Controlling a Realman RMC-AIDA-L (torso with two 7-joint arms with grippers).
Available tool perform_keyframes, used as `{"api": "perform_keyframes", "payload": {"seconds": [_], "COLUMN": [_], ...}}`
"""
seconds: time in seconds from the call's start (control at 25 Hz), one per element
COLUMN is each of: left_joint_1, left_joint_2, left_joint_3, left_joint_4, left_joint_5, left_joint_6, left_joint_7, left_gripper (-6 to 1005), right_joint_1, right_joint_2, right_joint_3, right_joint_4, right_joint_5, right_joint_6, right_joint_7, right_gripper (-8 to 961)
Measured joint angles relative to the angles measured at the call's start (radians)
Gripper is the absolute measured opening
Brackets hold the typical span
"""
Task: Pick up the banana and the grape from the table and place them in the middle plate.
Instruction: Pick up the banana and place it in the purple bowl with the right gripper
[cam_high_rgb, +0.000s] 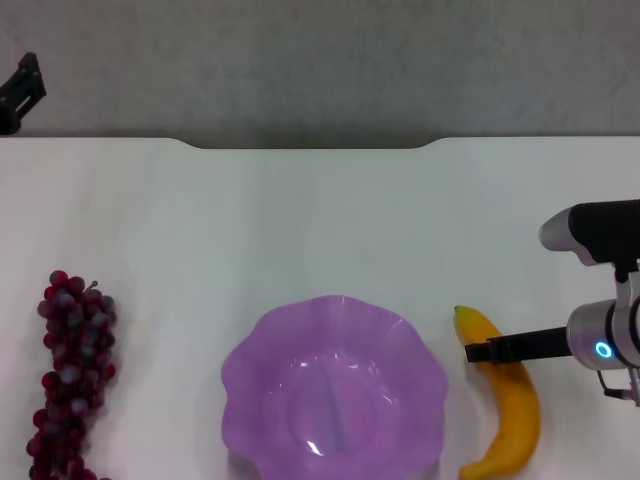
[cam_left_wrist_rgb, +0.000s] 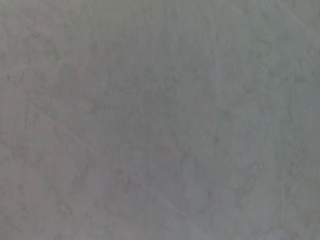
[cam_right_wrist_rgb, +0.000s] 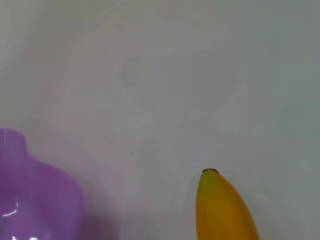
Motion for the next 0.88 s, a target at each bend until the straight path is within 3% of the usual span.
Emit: {"api": "perform_keyframes", "payload": {"seconds": [0.16,0.56,0.88], "left_joint_1": [0.009,0.006,0.007], "left_joint_2": [0.000,0.000,0.000], "left_joint_3": [-0.001,0.002,0.002], "left_joint_4": [0.000,0.000,-0.004], "left_joint_5": [0.000,0.001,0.001], "left_joint_6": [0.000,-0.020,-0.021], "left_joint_7": [0.000,0.000,0.000], "left_gripper": [795,795,795], "right_joint_1": [-0.023,-0.163,-0.202], "right_joint_2": [-0.004,-0.003,-0.001], "right_joint_3": [0.010,0.130,0.111], "right_joint_4": [-0.065,-0.459,-0.682], "right_joint_5": [-0.001,-0.132,-0.158], "right_joint_6": [0.023,0.174,0.276], "right_joint_7": [-0.012,-0.008,-0.008], "right_gripper": [523,522,523]}}
